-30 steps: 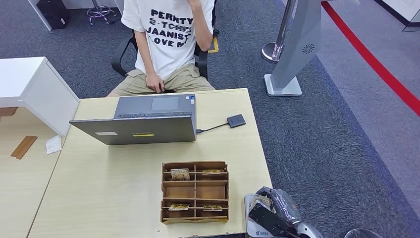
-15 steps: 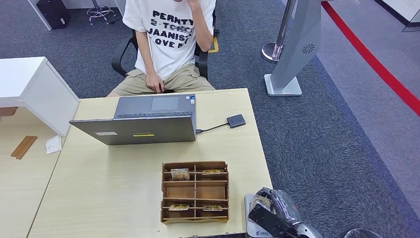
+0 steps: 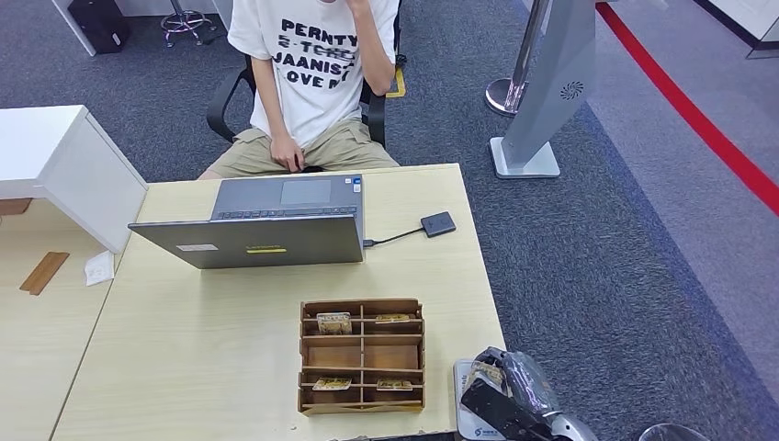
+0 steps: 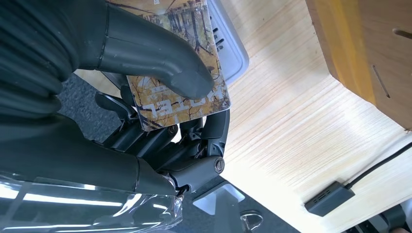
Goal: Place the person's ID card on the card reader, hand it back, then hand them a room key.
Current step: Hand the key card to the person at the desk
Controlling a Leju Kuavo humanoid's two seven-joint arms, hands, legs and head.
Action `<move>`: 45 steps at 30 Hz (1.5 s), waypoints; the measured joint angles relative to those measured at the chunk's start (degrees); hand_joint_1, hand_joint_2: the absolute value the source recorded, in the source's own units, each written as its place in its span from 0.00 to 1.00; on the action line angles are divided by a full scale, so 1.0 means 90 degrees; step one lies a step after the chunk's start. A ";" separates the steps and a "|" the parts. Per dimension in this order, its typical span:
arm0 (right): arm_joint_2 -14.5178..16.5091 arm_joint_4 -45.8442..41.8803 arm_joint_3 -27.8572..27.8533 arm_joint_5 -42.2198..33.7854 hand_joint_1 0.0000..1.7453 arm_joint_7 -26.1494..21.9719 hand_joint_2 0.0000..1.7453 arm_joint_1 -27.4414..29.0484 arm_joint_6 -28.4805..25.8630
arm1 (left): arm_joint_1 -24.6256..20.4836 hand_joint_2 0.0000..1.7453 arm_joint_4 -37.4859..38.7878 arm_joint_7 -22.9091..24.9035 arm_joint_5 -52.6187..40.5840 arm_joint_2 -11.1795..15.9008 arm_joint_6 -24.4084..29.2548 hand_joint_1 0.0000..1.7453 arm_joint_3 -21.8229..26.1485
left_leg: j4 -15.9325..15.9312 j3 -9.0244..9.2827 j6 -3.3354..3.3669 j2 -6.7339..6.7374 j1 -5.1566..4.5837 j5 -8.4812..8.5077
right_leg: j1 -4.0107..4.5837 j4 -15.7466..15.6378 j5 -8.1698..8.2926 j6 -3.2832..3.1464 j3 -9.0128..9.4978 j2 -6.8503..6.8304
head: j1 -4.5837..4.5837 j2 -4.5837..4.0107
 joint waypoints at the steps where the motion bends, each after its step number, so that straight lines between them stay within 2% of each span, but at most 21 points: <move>1: 0.0001 0.0000 0.0000 0.0004 1.00 -0.0001 1.00 0.0000 -0.0001 | 0.0000 0.00 0.0000 0.0000 0.0000 0.0000 0.0000 0.00 0.0000 | 0.0000 0.0000 0.0000 0.0000 0.0000 0.0000 | 0.0000 0.0000 0.0000 0.0000 0.0000 0.0000 | 0.0000 0.0000; 45: 0.0002 0.0000 0.0000 0.0032 1.00 0.0000 1.00 0.0000 -0.0016 | 0.0000 0.00 0.0000 0.0024 -0.0010 0.0000 -0.0015 0.00 0.0000 | 0.0000 0.0000 0.0003 0.0000 0.0000 -0.0005 | 0.0000 0.0000 -0.0008 0.0012 0.0000 0.0000 | 0.0001 0.0000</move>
